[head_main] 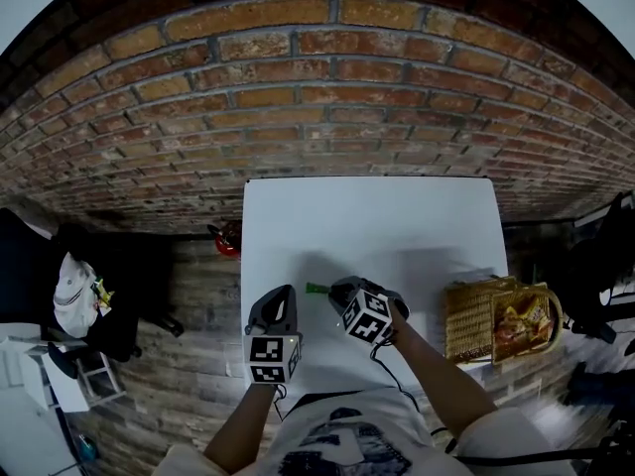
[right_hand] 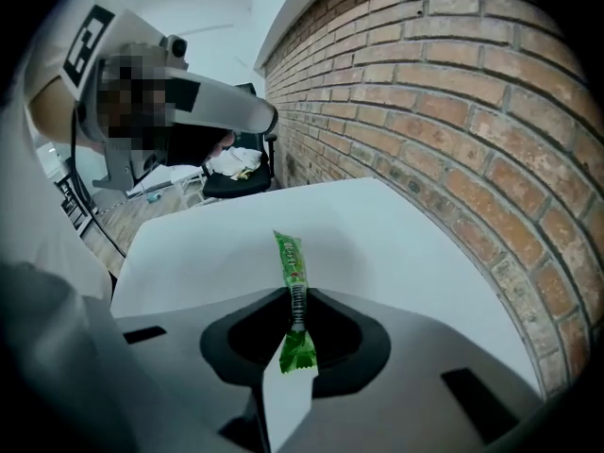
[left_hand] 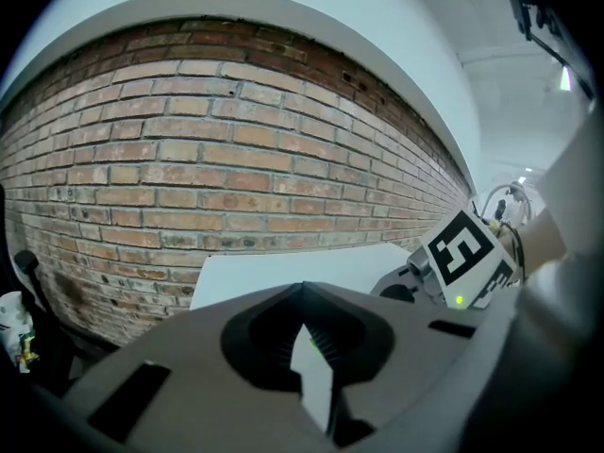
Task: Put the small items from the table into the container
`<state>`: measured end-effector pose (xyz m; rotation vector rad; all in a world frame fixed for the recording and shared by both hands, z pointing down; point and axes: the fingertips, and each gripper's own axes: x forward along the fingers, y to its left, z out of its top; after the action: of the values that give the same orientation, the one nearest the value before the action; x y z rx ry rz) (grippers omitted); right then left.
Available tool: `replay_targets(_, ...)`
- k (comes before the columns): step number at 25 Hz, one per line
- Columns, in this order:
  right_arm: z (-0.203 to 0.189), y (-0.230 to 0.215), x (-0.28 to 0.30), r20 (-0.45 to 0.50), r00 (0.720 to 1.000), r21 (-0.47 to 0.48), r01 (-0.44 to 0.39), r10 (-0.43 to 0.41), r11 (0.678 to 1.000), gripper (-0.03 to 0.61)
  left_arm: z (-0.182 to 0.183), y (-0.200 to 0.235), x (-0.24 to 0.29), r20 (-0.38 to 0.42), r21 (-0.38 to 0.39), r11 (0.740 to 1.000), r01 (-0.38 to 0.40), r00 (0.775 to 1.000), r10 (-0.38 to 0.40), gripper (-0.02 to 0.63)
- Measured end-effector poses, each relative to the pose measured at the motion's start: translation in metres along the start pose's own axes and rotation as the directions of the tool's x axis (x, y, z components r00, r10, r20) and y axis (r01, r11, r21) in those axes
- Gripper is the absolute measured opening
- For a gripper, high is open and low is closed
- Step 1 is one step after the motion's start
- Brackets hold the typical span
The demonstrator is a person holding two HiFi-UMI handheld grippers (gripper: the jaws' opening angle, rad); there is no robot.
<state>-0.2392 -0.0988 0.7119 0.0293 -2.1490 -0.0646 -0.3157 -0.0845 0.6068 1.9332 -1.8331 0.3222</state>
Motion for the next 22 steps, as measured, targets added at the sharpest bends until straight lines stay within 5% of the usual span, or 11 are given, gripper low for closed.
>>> replay_targets(11,0.003,0.044,-0.088,0.134,0.976,0.197,0.143,-0.171,0.970,0.072,0.011,-0.051,-0.064,0.078,0.093,0.993,0.071,0.994,-0.079,0.049)
replay_targets(22,0.000,0.065,-0.208,0.267,0.878,0.458,0.247,-0.398,0.854,0.069,0.031,-0.125,-0.102,0.129,0.181,0.963,0.198,0.966,-0.222,0.049)
